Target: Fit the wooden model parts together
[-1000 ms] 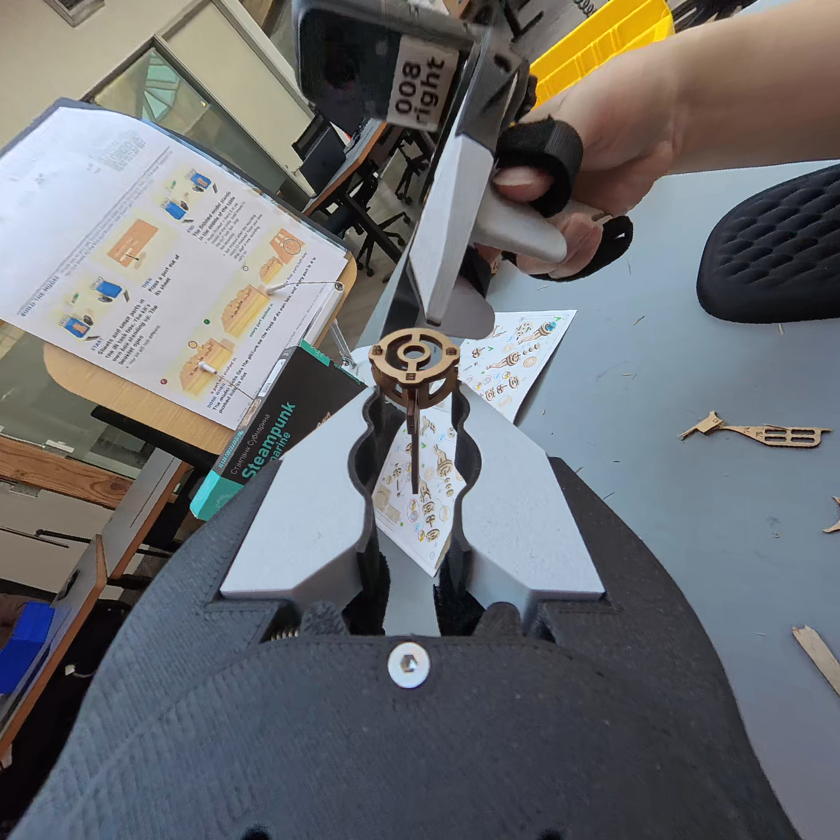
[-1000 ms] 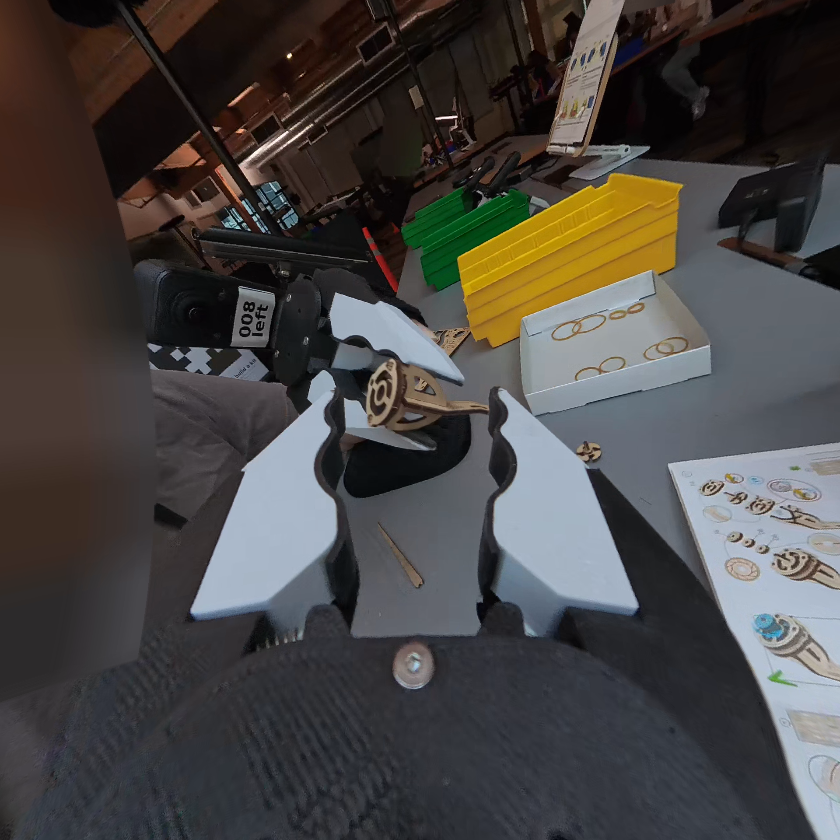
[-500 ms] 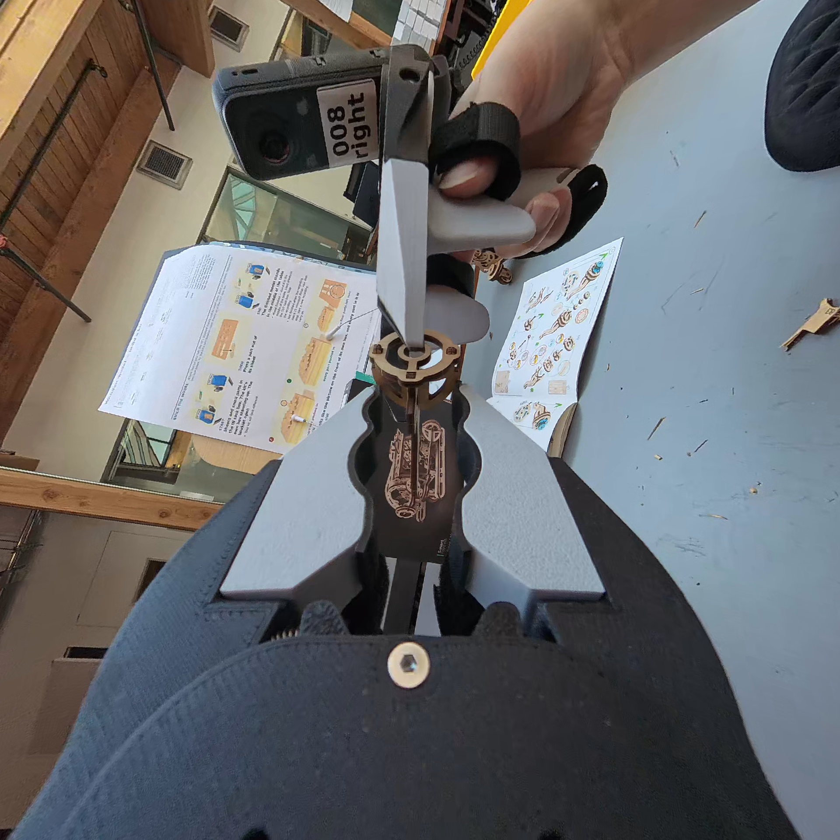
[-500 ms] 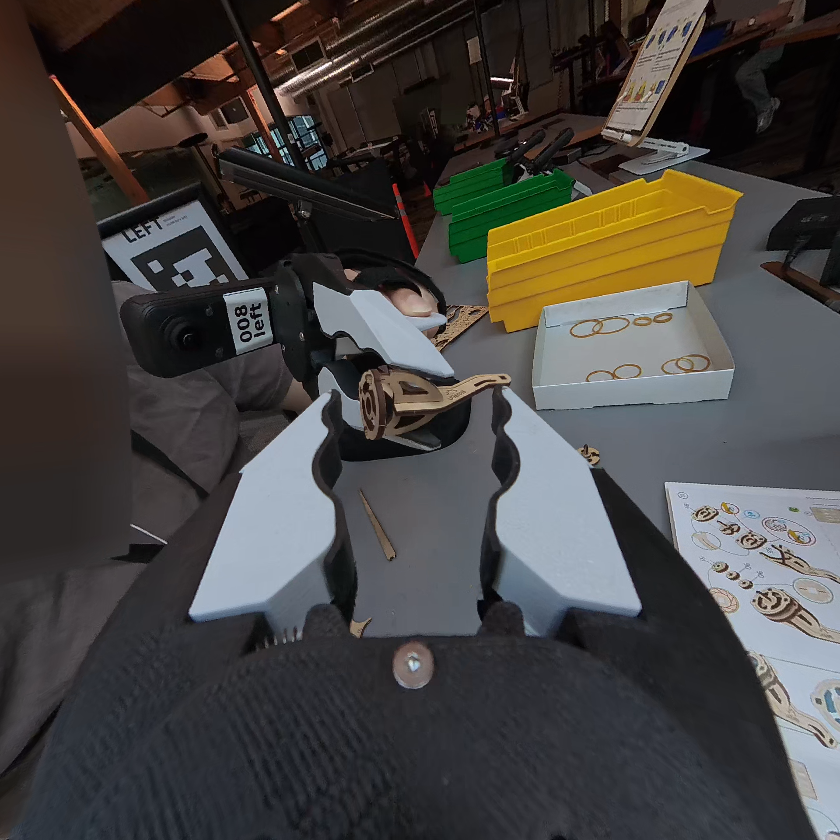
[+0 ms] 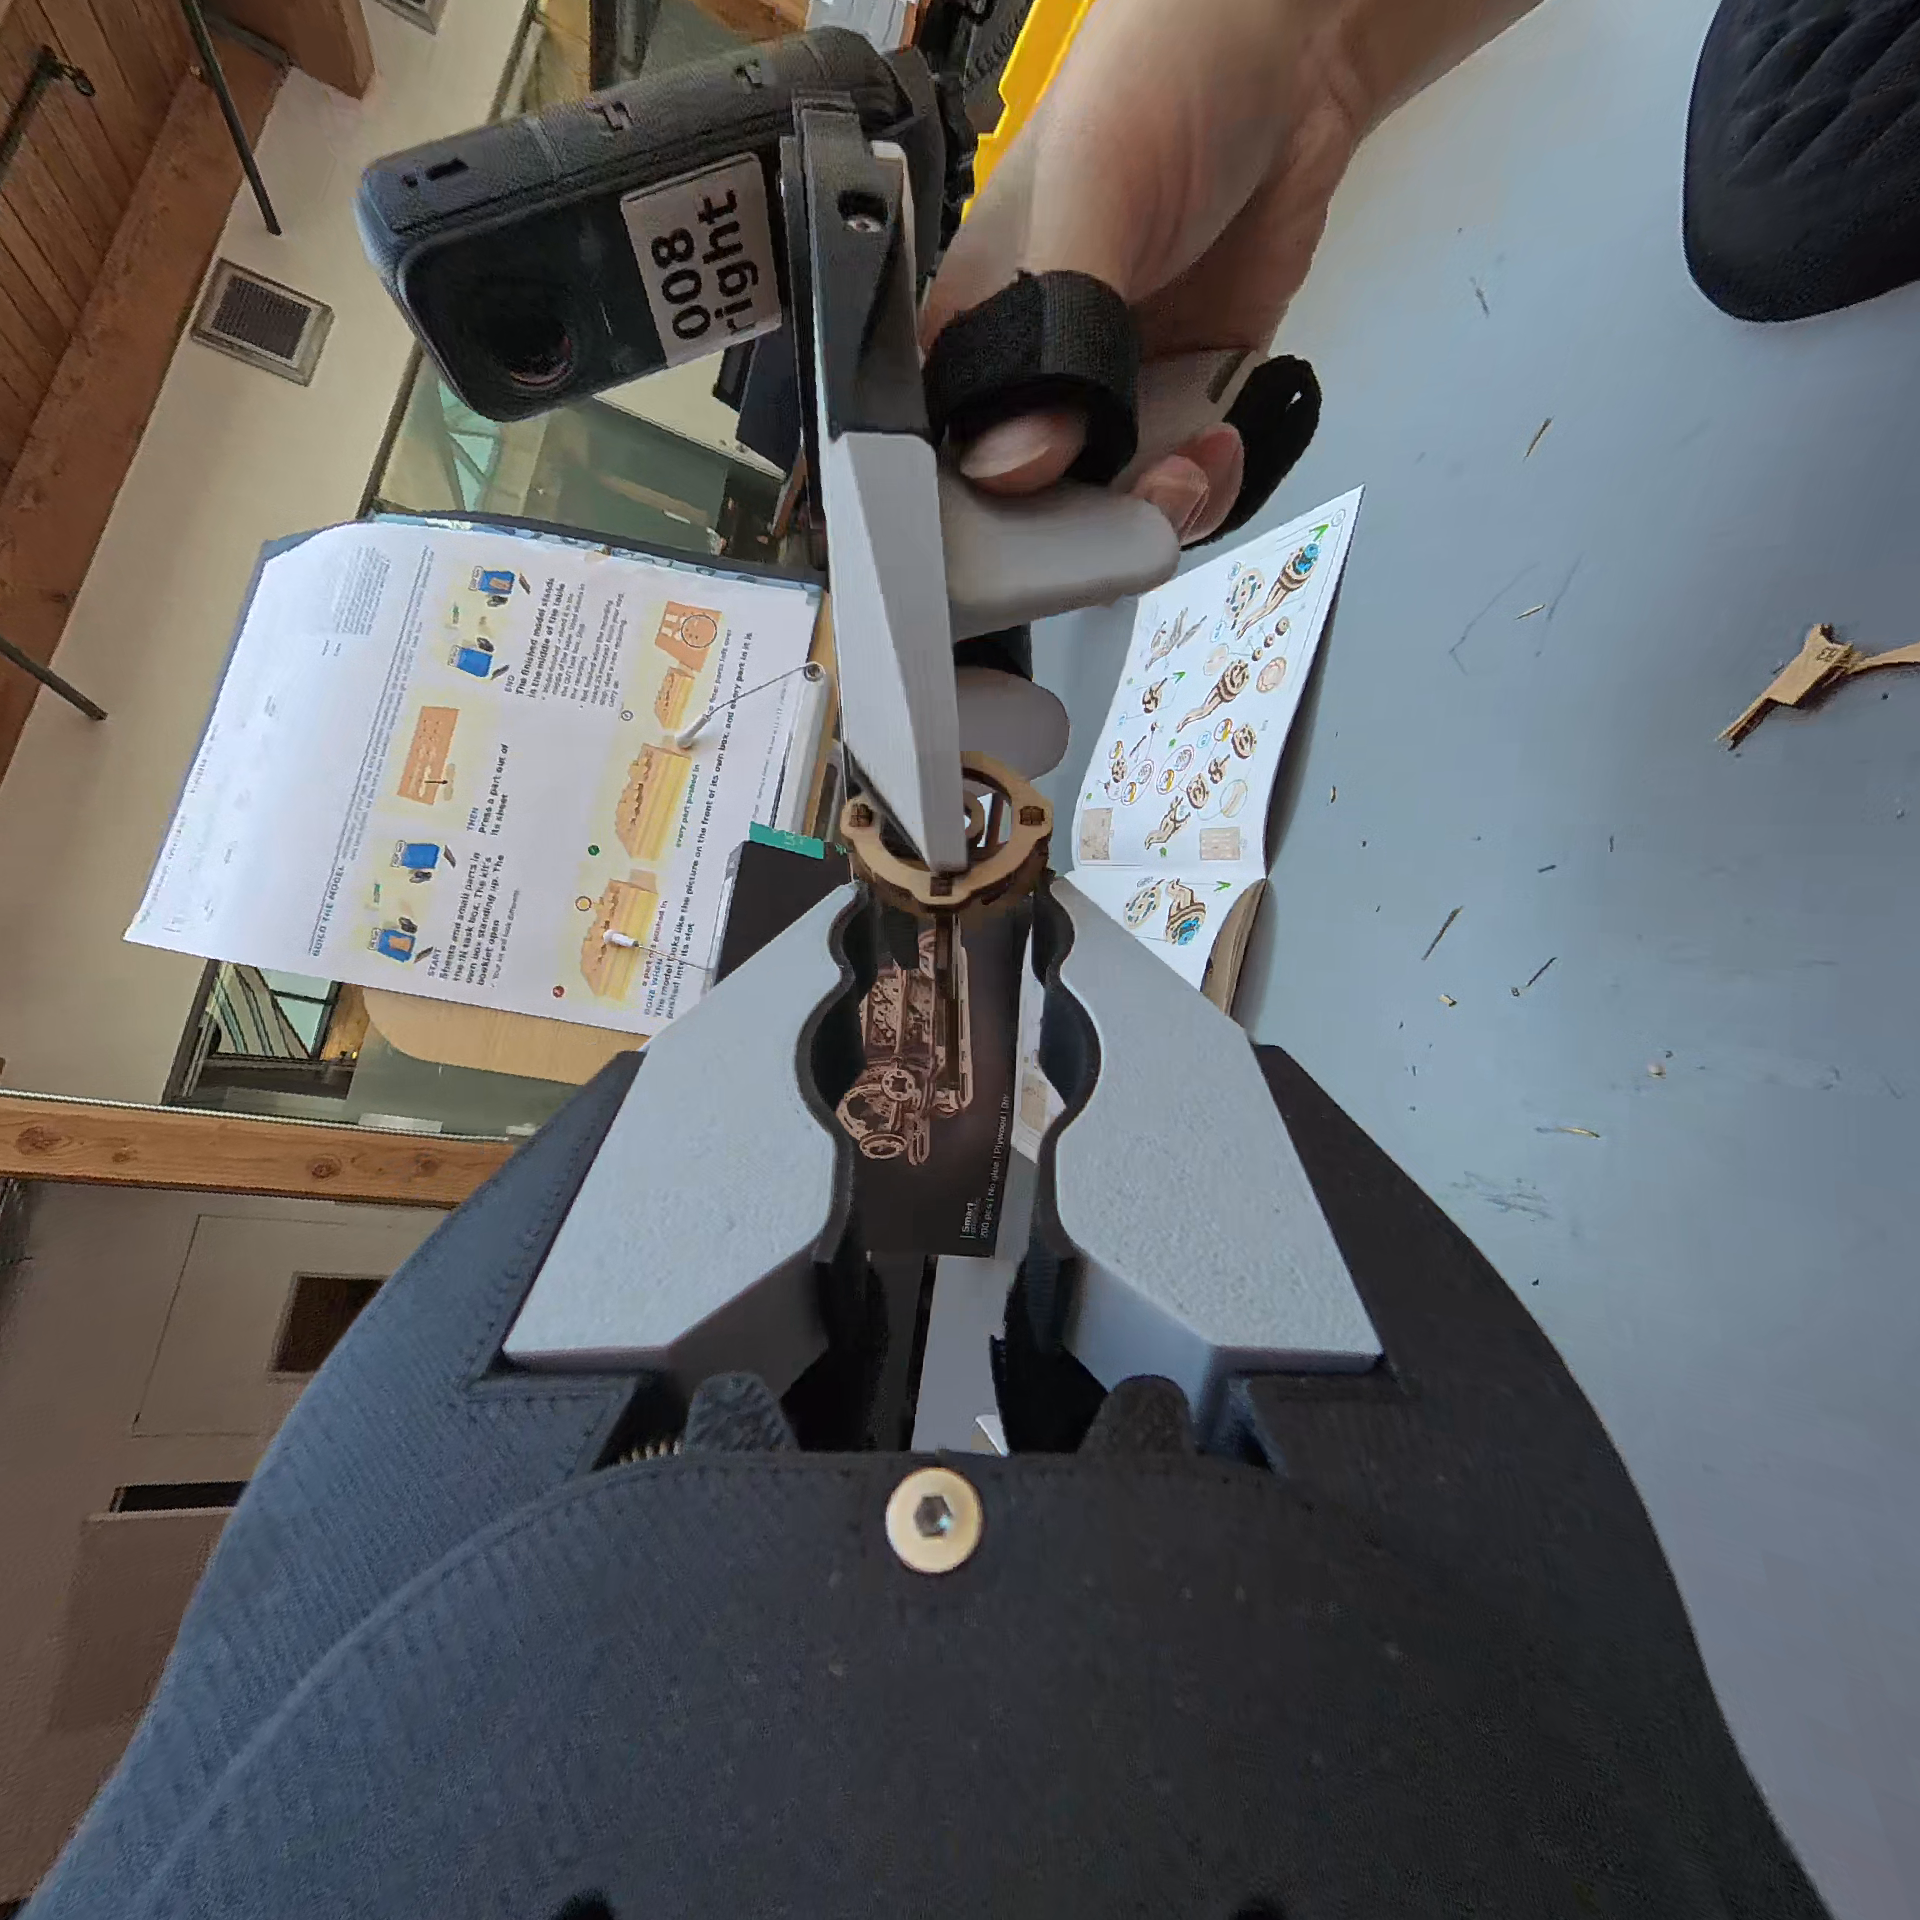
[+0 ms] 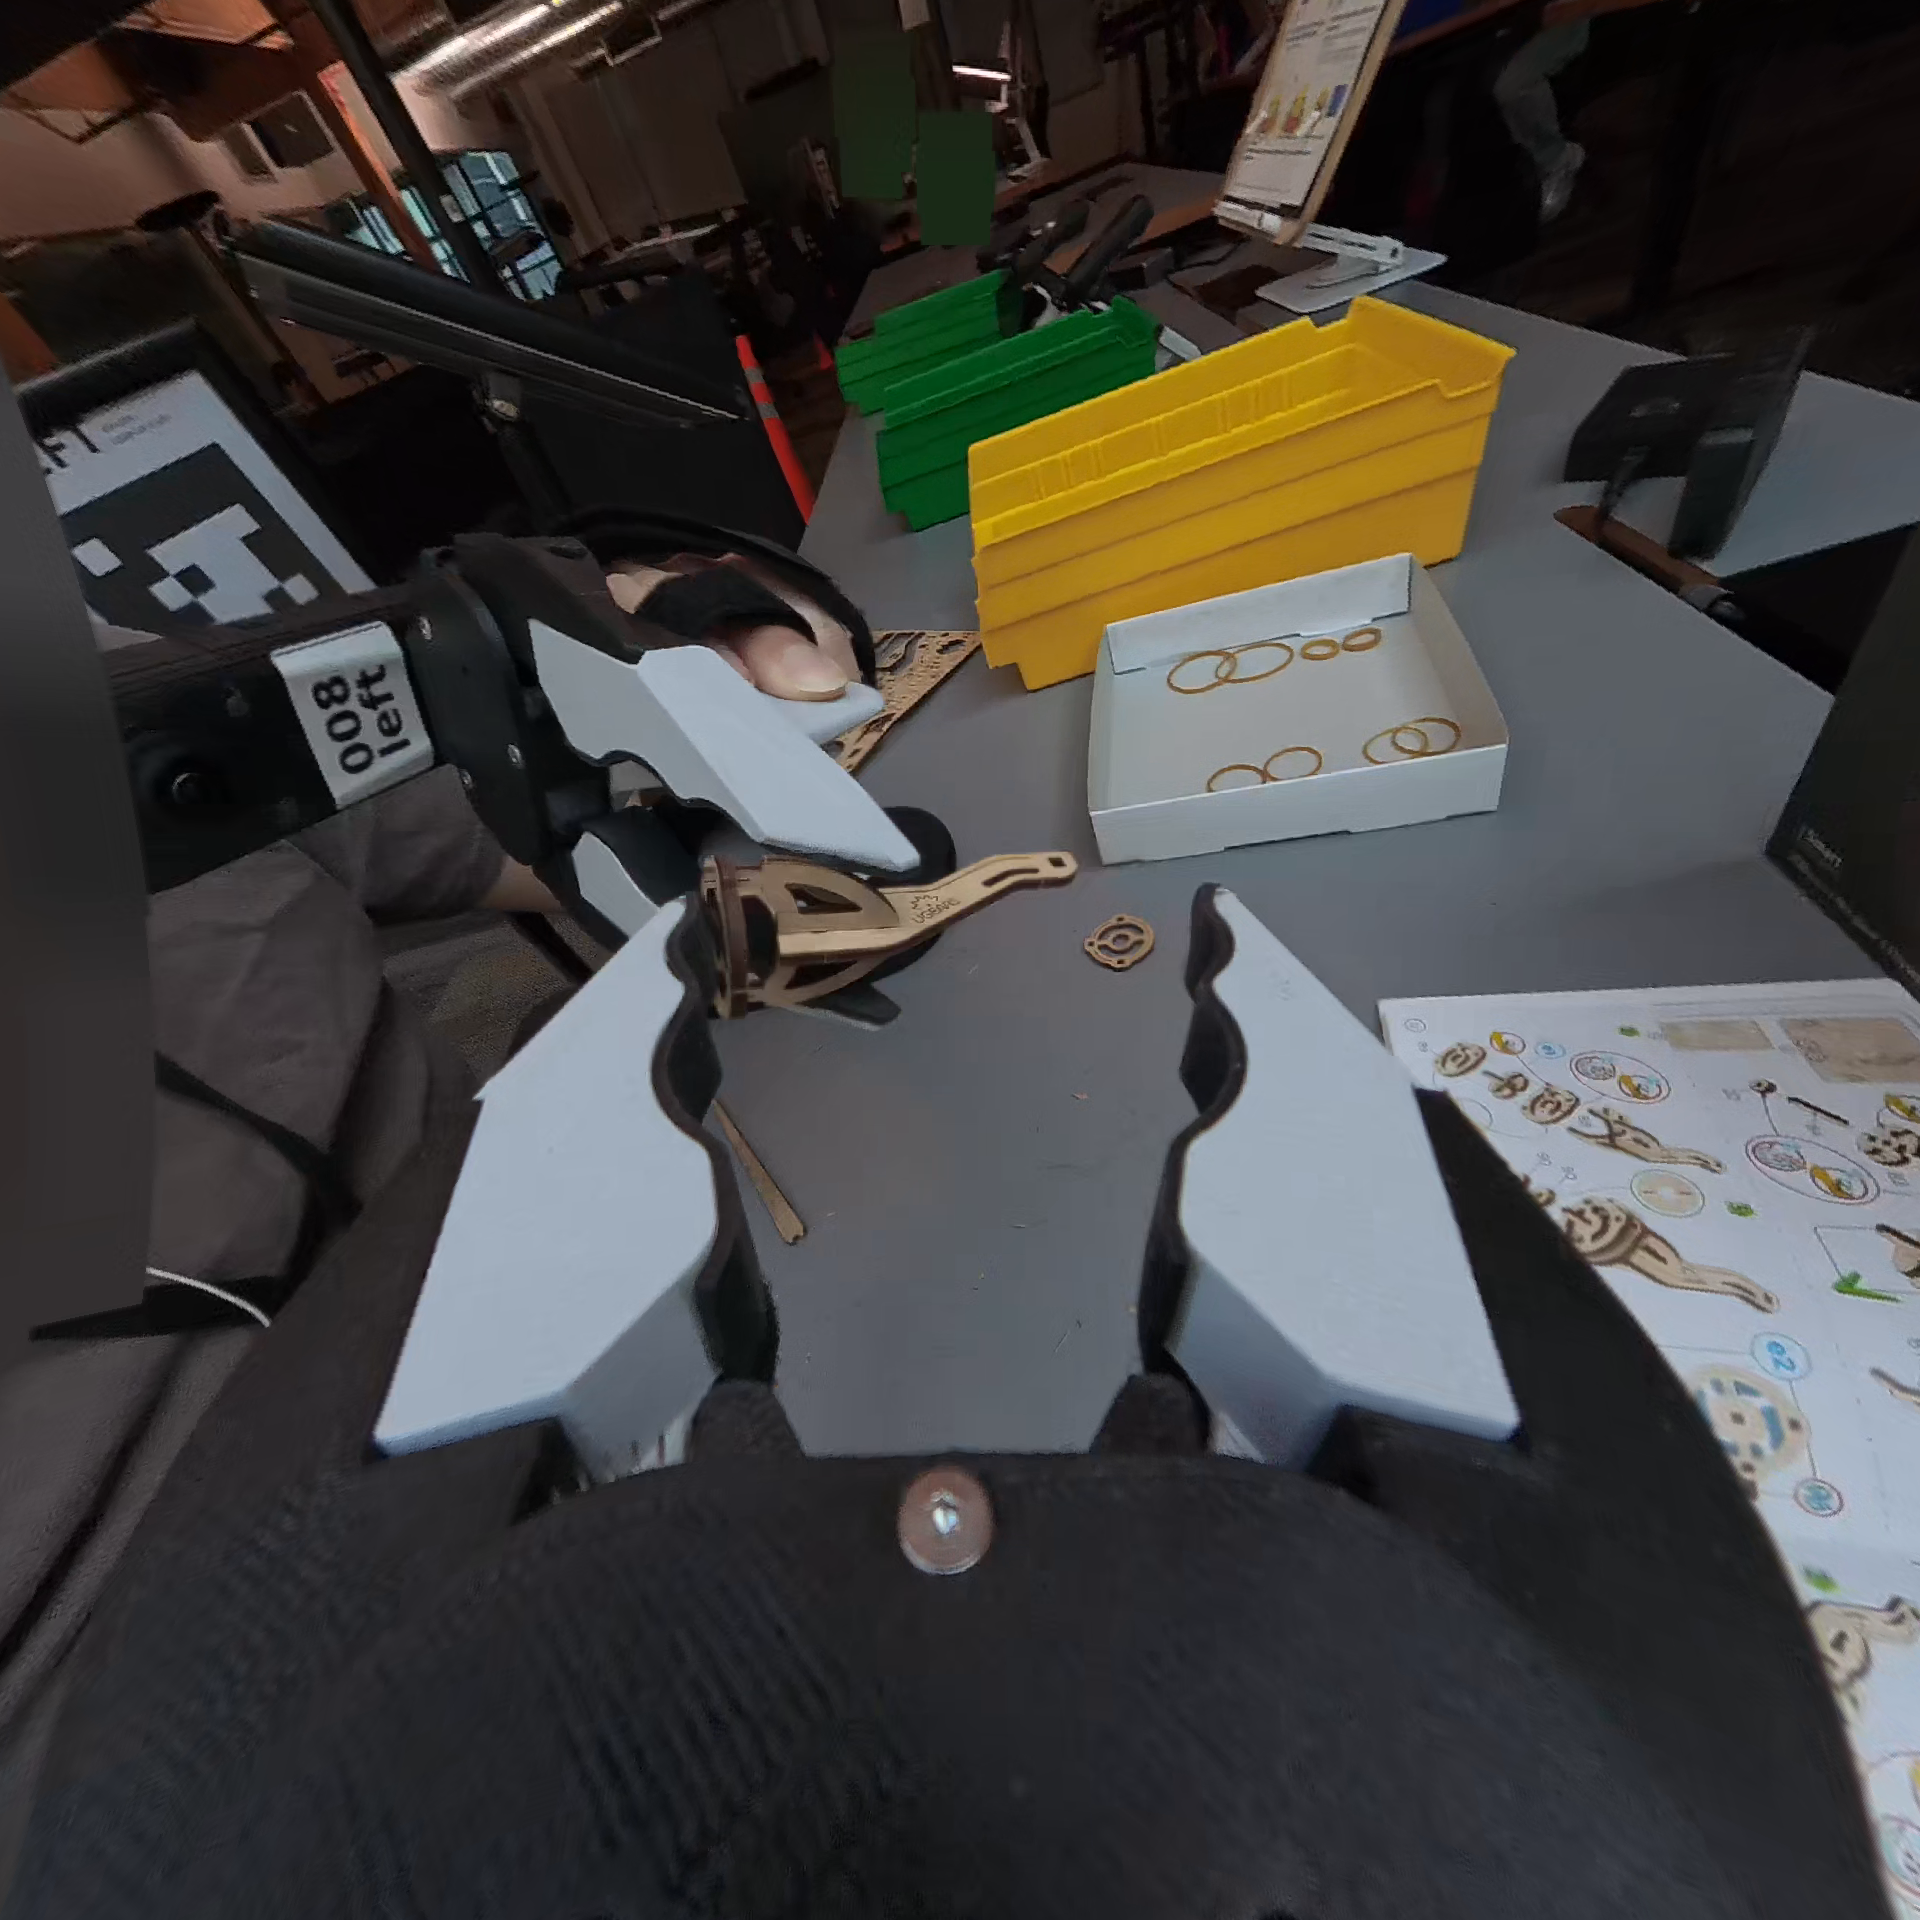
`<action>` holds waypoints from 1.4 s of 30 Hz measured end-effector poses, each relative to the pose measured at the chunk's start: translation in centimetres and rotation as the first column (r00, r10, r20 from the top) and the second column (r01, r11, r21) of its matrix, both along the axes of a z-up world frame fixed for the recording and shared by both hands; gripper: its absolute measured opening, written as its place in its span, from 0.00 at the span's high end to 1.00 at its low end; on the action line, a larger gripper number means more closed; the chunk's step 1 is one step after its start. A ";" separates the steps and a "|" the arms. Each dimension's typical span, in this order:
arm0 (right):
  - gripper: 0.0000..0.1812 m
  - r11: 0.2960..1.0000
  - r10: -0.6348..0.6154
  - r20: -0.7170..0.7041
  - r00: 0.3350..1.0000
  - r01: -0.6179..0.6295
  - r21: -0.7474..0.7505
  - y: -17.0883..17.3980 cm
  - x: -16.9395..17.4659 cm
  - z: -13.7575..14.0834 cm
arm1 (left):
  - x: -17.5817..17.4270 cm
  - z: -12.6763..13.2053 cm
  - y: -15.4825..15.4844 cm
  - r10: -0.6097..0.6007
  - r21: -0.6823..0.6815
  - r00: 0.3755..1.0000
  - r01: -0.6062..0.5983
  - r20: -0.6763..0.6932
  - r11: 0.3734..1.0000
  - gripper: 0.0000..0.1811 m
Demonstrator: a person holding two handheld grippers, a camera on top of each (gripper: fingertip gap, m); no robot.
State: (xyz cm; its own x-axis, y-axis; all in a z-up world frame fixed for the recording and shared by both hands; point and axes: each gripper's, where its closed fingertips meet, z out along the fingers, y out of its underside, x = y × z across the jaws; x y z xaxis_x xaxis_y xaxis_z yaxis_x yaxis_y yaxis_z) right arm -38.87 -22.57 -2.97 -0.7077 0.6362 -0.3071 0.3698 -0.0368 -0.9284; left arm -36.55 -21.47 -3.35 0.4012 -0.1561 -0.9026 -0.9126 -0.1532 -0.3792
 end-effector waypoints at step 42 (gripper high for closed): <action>0.90 0.919 -0.392 0.118 0.912 0.394 0.010 2.5 -4.1 -6.6 | -7.6 -9.2 2.3 0.465 -0.472 0.268 -0.041 0.844 0.881 0.84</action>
